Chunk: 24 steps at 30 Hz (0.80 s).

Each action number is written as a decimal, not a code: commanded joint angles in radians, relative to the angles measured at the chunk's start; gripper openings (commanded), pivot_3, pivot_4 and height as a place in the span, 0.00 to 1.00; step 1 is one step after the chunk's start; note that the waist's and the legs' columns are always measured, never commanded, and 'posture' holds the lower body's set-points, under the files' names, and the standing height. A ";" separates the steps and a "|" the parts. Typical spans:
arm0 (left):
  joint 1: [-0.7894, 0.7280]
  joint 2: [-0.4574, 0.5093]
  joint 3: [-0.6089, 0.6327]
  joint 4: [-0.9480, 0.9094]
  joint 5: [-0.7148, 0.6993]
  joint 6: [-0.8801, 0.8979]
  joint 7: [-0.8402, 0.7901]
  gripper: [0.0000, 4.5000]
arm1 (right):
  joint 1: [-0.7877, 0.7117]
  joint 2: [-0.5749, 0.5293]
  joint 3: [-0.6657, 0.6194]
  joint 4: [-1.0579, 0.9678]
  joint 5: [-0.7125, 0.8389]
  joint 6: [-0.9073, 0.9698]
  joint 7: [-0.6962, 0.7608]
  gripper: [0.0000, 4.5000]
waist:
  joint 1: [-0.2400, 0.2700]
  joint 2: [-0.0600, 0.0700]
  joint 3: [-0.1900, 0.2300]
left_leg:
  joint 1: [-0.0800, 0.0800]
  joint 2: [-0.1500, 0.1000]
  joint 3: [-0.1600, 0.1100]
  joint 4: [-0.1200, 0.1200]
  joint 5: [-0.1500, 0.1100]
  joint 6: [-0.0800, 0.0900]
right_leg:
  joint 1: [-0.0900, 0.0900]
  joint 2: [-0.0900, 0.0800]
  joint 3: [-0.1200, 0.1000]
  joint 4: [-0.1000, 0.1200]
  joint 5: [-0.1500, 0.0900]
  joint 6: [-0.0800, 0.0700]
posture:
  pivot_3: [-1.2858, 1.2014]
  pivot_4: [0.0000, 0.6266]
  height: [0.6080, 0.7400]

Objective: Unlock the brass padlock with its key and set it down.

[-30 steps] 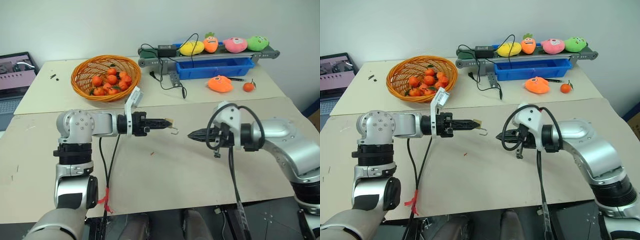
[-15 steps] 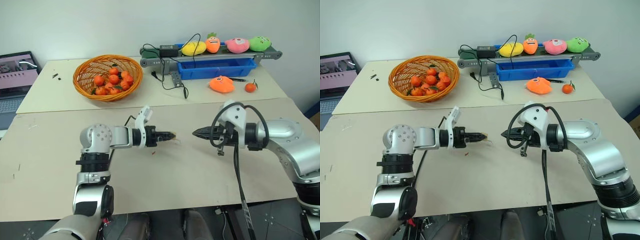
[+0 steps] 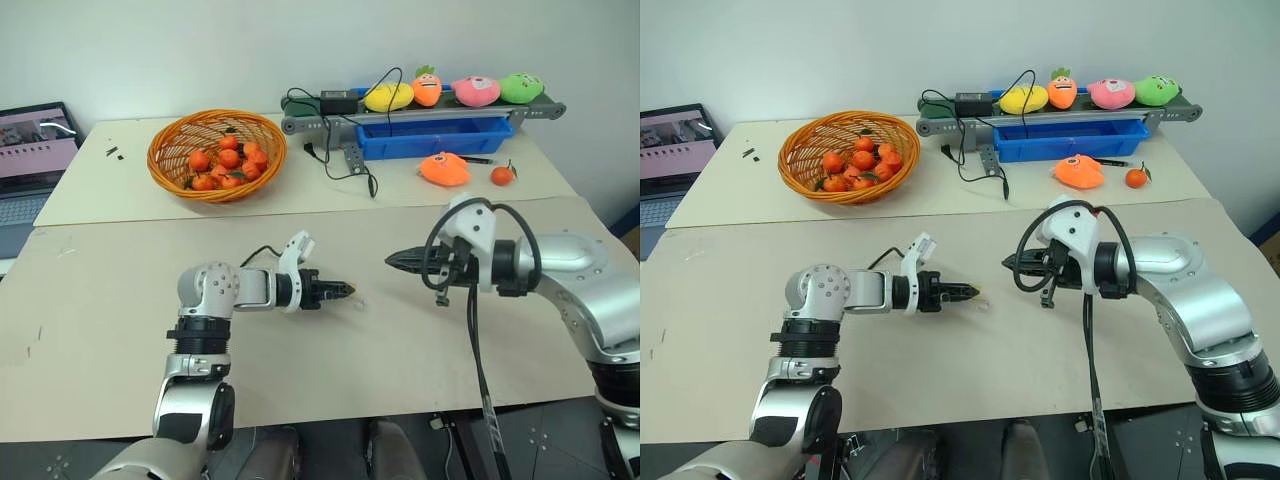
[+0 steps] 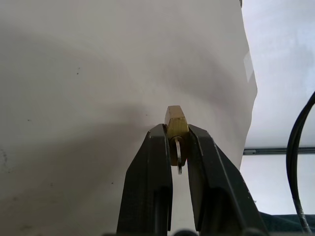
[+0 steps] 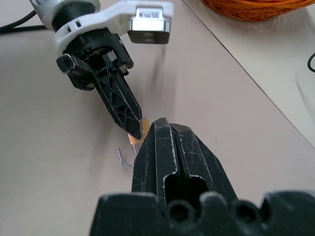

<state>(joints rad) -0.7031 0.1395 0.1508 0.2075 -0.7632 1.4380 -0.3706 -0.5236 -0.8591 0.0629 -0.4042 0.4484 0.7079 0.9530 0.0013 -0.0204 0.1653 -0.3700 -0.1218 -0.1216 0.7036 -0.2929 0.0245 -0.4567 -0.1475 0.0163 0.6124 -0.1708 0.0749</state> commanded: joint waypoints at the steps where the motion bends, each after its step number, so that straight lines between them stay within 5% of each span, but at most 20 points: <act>1: 0.012 0.008 -0.011 0.003 0.011 -0.021 -0.031 0.00 | -0.020 -0.002 -0.027 -0.038 0.014 0.004 -0.007 0.02 | 0.000 0.000 0.000 | 0.000 0.000 0.000 0.000 0.000 0.000 | 0.000 0.000 0.000 0.000 0.000 0.000 | 0.52 0.24 1.00; 6: 0.023 0.015 -0.018 -0.004 0.022 -0.019 -0.042 0.00 | -0.018 0.000 -0.026 -0.035 0.012 -0.002 -0.008 0.02 | 0.001 0.000 0.000 | 0.000 0.000 0.000 0.000 0.000 0.000 | 0.000 0.000 0.000 0.000 0.000 0.000 | 0.52 0.24 1.00; 8: 0.023 0.027 -0.022 -0.006 0.026 -0.017 -0.047 0.23 | -0.019 0.001 -0.025 -0.032 0.012 -0.005 -0.008 0.00 | 0.001 0.000 0.000 | 0.000 0.000 0.000 0.000 0.000 0.000 | 0.000 0.000 0.000 0.000 0.000 0.000 | 0.52 0.24 1.00; 18: 0.002 0.253 -0.069 -0.022 0.066 -0.034 -0.148 0.99 | -0.031 0.013 -0.012 -0.012 -0.002 -0.022 -0.004 0.00 | -0.016 0.000 -0.001 | 0.002 0.001 0.001 0.000 0.000 0.000 | 0.001 0.000 0.000 0.001 0.000 0.000 | 0.52 0.24 1.00; 24: -0.009 0.443 -0.148 -0.090 0.075 -0.154 -0.337 0.99 | -0.026 0.018 -0.014 -0.009 -0.007 -0.027 -0.003 0.00 | -0.018 0.000 -0.001 | 0.002 0.001 0.001 -0.001 0.000 0.000 | 0.000 0.000 0.001 0.001 0.000 0.000 | 0.52 0.24 1.00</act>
<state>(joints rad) -0.7070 0.5458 0.0200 0.1692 -0.6998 1.3405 -0.6361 -0.5366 -0.8434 0.0656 -0.4001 0.4426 0.7060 0.9512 -0.0164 -0.0205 0.1640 -0.3686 -0.1211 -0.1203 0.7030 -0.2931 0.0248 -0.4570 -0.1472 0.0171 0.6135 -0.1707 0.0748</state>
